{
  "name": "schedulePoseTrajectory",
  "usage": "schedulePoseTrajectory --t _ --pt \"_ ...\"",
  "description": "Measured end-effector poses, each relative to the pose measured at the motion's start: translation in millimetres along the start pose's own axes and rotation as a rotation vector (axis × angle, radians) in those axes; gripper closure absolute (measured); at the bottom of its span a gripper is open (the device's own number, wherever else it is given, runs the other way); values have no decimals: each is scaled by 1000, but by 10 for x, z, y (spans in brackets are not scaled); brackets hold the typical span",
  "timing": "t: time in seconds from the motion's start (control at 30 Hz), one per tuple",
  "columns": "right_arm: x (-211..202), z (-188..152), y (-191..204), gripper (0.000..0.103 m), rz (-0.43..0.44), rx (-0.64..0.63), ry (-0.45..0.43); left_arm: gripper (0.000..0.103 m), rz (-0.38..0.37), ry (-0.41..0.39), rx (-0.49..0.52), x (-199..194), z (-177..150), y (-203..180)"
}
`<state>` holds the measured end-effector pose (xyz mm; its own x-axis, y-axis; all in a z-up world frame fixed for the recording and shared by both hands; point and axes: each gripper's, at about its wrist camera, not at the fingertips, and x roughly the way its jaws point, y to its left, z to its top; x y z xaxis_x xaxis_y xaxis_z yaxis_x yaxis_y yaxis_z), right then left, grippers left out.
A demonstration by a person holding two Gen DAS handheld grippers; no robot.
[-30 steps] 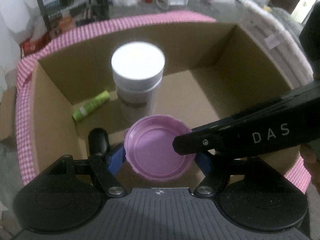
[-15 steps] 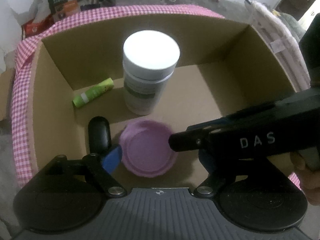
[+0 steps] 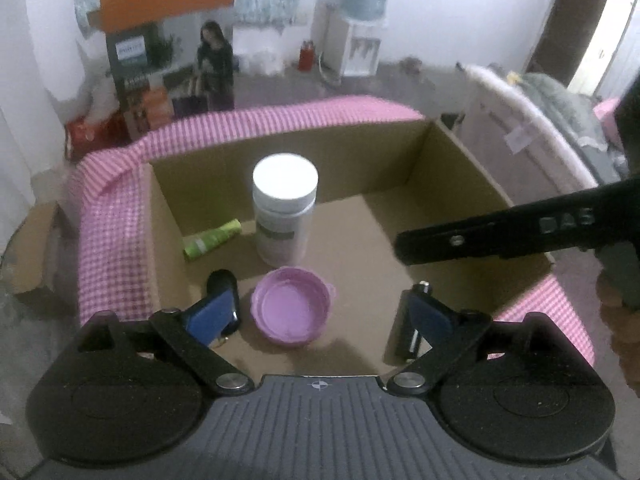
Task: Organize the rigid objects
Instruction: 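Open the right gripper to drop the pink lid and withdraw, then move the right gripper to the black tape roll on the table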
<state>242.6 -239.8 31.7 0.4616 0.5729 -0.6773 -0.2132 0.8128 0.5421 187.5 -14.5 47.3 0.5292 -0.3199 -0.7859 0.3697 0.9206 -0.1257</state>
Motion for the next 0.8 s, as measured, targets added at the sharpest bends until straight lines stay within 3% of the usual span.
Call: schedulePoseTrajectory --t 0.23,0.4,0.7,0.8 --pt "-640 -393 194 72 50 -32 -131 5 -2 -110 14 -365 -136 -139" --pt "-975 -857 247 72 103 -26 -171 4 -36 -137 11 -498 -394 -222" --pt "-1245 -1713 107 72 226 58 -200 4 -79 -72 98 -324 -1063 -533" --pt "-1203 -1896 -8 72 218 88 -191 4 -96 -24 136 -163 -1261 -646"
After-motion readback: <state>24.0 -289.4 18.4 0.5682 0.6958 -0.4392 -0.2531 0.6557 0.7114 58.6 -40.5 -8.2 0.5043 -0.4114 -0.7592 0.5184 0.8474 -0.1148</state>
